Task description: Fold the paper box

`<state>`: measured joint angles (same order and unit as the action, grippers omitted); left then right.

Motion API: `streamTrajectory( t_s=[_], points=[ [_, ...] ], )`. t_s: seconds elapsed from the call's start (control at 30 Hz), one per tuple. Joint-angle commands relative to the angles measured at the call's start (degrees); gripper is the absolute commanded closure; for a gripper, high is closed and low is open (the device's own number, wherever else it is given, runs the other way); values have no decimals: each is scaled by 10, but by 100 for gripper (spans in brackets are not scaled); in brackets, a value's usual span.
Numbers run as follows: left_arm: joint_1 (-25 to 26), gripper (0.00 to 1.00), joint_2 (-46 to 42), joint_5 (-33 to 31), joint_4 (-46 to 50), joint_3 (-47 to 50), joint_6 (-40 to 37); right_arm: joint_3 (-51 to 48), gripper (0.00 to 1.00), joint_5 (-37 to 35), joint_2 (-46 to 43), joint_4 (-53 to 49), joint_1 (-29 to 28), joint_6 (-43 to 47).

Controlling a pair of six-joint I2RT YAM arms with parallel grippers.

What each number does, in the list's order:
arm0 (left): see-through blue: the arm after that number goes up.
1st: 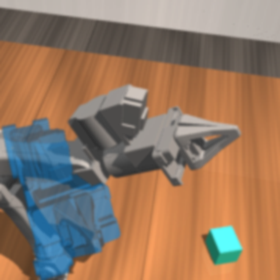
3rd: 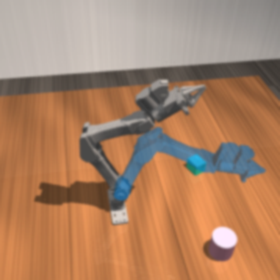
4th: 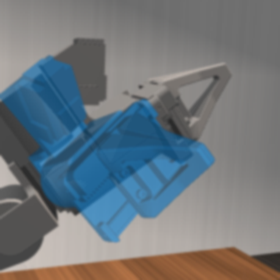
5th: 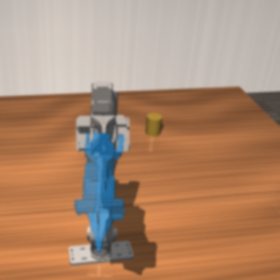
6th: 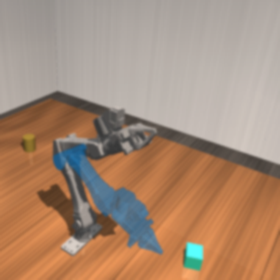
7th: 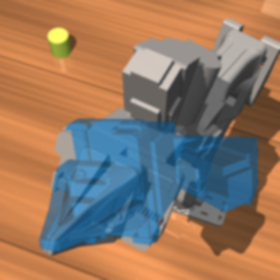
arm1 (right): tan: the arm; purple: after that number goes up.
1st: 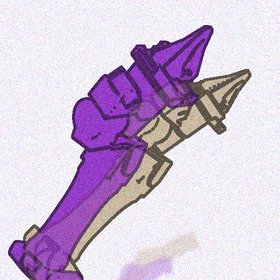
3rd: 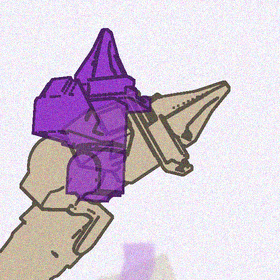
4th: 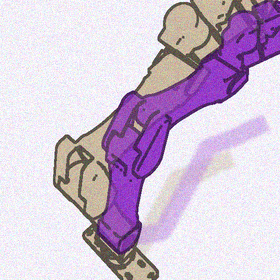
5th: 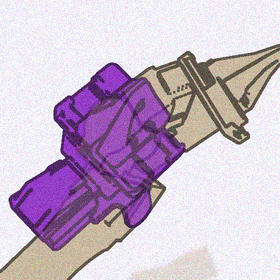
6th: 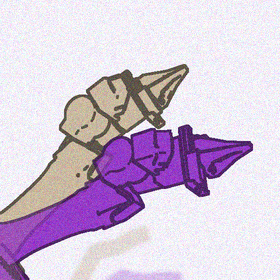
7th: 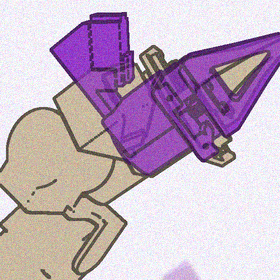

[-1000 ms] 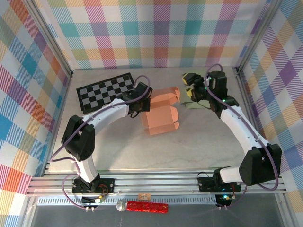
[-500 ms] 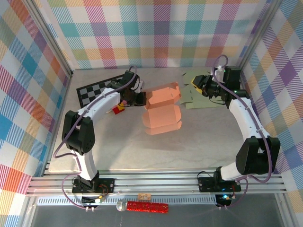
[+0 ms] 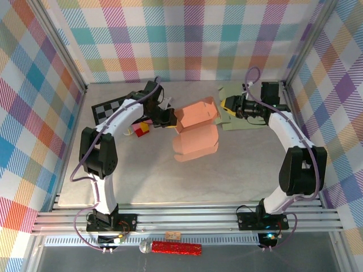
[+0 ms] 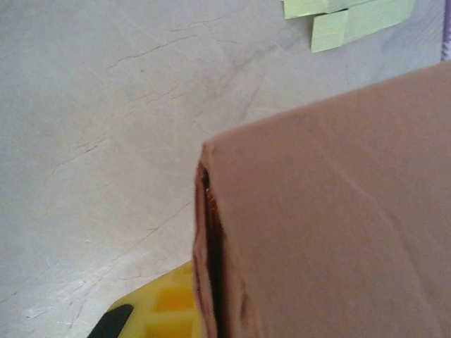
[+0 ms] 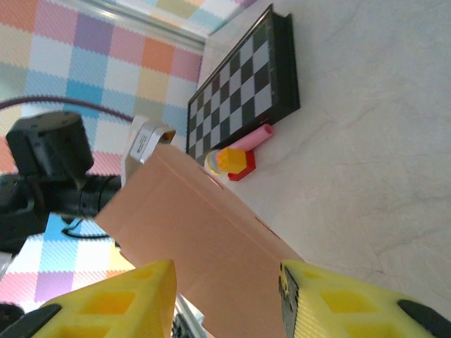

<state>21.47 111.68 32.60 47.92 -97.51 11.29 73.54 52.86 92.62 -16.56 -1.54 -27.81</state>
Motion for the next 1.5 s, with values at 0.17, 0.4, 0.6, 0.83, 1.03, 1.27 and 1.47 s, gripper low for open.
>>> streamTrajectory(
  t_s=[0.17, 0.4, 0.6, 0.83, 1.03, 1.27, 1.47],
  points=[
    [-17, 100, 24, 88, 63, -32, -22, 44, 56, 80, 21, -14, 2, 54],
    [-19, 100, 30, 104, 71, -43, -26, 58, 56, 69, 32, -48, 1, 85],
    [-19, 100, 35, 114, 75, -42, -28, 59, 56, 74, 37, -54, -8, 94],
    [-19, 100, 35, 115, 74, -41, -27, 63, 59, 75, 33, -51, -21, 91],
    [-19, 100, 33, 113, 72, -35, -26, 72, 62, 69, 27, -63, -31, 97],
    [-19, 100, 29, 109, 68, -32, -23, 77, 62, 61, 20, -81, -47, 107],
    [-18, 100, 27, 103, 65, -29, -20, 84, 63, 37, 15, -101, -63, 122]
  ],
)
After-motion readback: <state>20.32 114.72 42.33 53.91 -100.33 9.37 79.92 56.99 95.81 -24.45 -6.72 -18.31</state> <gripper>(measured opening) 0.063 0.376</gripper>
